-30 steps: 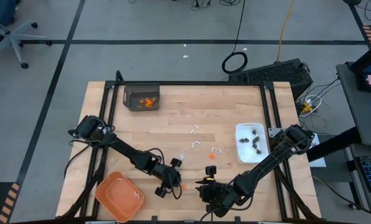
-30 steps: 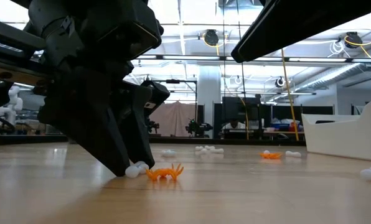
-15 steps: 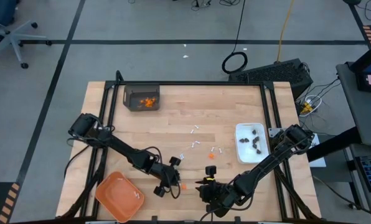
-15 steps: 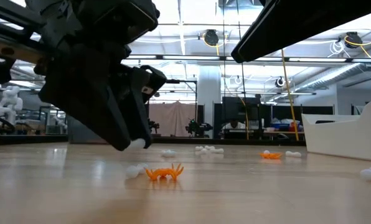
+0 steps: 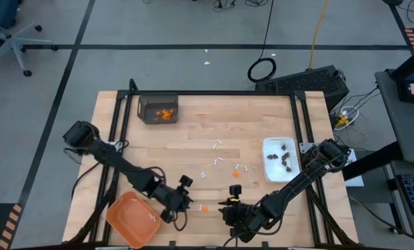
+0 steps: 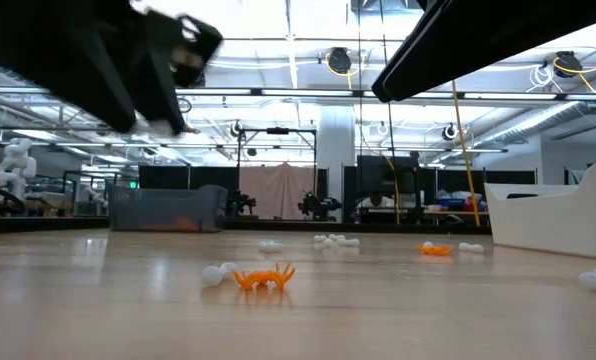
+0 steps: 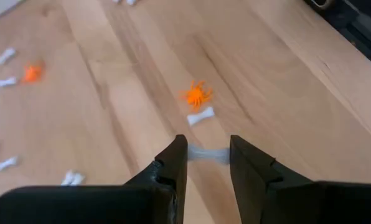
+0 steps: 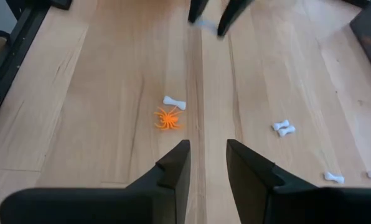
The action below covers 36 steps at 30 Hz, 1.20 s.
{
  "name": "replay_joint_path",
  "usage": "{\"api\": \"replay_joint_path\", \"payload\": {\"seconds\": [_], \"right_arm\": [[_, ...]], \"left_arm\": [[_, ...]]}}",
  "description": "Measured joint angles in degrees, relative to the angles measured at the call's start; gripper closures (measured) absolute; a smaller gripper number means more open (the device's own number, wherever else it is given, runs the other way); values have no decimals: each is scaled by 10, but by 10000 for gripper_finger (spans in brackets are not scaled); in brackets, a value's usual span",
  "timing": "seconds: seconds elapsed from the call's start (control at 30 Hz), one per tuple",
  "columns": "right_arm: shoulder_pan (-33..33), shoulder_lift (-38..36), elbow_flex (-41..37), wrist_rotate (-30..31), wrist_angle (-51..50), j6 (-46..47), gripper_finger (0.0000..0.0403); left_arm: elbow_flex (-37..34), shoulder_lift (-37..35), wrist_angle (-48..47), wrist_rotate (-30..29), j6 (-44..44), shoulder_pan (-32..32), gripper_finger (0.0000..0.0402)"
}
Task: Sort Halloween decoration
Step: Put the white bone toy into the orange bin
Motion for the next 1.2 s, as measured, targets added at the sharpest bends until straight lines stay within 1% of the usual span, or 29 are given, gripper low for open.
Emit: {"api": "replay_joint_path", "payload": {"seconds": [0.07,0.17,0.3,0.47,0.6,0.73,0.97,1.2], "right_arm": [[0,0,0,1,0,-2,315],[0,0,0,2,1,-2,315],[0,0,0,2,5,-1,315],[0,0,0,2,8,0,315],[0,0,0,2,10,0,315],[0,0,0,2,12,0,315],[0,0,0,2,13,0,315],[-2,0,0,2,13,0,315]], "left_arm": [[1,-16,-15,-16,0,-7,309],[0,-44,-64,-49,-2,-21,309],[0,-73,-101,-75,4,-38,309],[1,-93,-107,-109,76,-56,309],[1,-97,-103,-117,146,-67,309],[1,-97,-103,-131,189,-70,309],[1,-97,-103,-133,208,-73,309],[1,-97,-99,-133,203,-77,309]]}}
